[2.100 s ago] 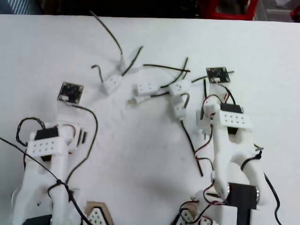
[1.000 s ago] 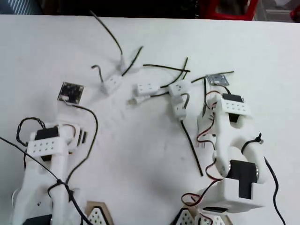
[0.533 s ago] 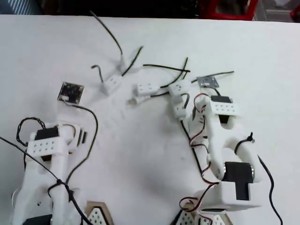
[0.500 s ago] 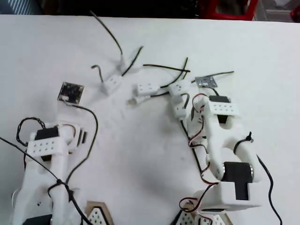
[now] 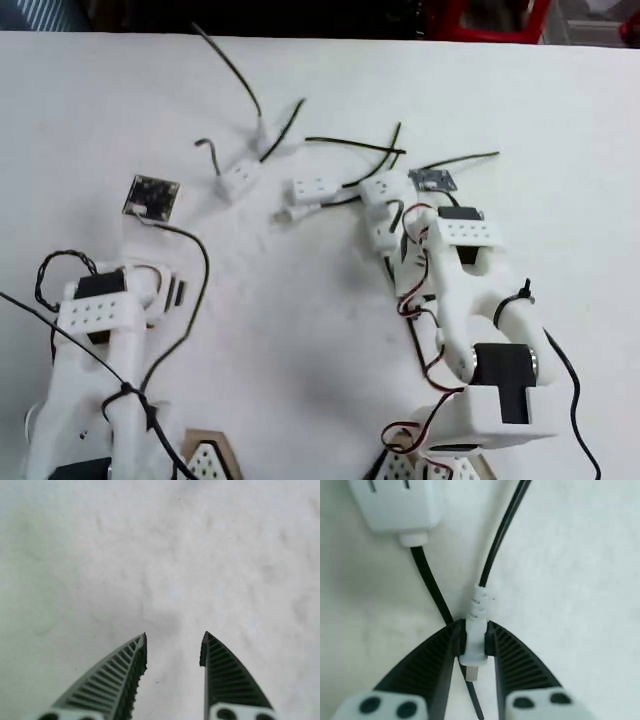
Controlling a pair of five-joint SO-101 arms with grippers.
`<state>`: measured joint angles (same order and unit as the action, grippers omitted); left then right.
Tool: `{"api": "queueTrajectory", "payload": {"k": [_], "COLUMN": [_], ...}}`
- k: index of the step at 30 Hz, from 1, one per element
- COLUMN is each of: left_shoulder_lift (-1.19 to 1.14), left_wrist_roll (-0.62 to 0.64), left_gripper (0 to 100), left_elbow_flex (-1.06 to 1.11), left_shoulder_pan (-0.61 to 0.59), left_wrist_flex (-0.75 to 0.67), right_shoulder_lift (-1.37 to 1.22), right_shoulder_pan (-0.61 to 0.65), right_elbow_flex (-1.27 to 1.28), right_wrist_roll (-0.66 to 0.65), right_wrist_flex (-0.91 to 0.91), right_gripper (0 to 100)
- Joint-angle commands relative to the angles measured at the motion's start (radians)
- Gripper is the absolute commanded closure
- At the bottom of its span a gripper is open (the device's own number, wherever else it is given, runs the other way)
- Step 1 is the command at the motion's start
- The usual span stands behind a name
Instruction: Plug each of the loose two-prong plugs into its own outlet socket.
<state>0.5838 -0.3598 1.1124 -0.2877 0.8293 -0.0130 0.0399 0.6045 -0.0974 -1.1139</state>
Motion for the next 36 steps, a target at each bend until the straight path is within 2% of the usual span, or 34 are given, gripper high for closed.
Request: {"api": "queueTrajectory", "payload": {"k": [1,8,18,22,29,36], "left_shoulder_lift": [0.031,0.031,0.031,0.031,0.031,0.031], "left_wrist_roll": [0.003,0.003,0.003,0.003,0.003,0.003], "left_gripper": [81,81,81,81,81,81], "left_elbow_flex": [0.002,0.002,0.002,0.002,0.002,0.002], "left_shoulder_pan": [-0.012,-0.012,-0.012,-0.012,-0.012,-0.012], "left_wrist_flex": [-0.015,-0.015,-0.015,-0.015,-0.015,-0.015], "right_shoulder_lift": [0.016,0.007,0.015,0.054,0.328,0.745], "right_shoulder_pan": [0.004,0.005,0.005,0.004,0.004,0.059], "right_elbow_flex": [-0.026,-0.091,-0.101,-0.164,-0.29,-0.238], "right_wrist_roll": [0.0,0.0,-0.002,-0.003,-0.002,-0.002], "right_wrist_flex": [-0.041,-0.148,-0.177,-0.274,-0.518,-0.501], "right_gripper": [98.1,93.9,98.1,98.1,98.1,98.1]}}
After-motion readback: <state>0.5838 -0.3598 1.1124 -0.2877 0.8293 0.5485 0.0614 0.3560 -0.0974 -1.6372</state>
